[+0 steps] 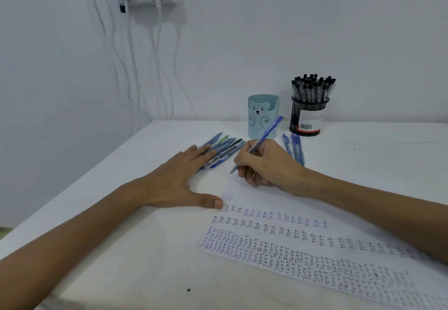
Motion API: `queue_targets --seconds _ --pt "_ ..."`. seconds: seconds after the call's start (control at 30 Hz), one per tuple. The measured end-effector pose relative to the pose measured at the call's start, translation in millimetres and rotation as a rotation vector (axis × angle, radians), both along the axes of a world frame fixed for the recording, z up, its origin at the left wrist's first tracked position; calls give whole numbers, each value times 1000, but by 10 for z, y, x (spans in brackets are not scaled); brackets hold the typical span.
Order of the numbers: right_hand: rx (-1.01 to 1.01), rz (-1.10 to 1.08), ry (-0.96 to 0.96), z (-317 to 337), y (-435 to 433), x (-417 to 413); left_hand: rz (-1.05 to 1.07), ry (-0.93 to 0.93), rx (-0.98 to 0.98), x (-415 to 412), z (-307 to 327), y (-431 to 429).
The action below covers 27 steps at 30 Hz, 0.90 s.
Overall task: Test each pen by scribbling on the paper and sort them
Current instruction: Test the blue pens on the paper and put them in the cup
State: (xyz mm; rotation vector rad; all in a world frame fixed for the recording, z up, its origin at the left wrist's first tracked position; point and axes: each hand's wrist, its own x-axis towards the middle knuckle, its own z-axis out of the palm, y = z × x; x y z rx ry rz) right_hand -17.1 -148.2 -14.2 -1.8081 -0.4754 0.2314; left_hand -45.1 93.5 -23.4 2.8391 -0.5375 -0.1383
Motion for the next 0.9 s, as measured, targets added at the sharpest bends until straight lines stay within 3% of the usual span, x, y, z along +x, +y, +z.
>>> queue_targets --seconds 0.23,0.9 --pt "-172 148 -151 5 -4 -204 -7 -7 14 12 -9 9" --pt "-173 193 -216 -12 -10 -224 1 0 19 6 -12 6"
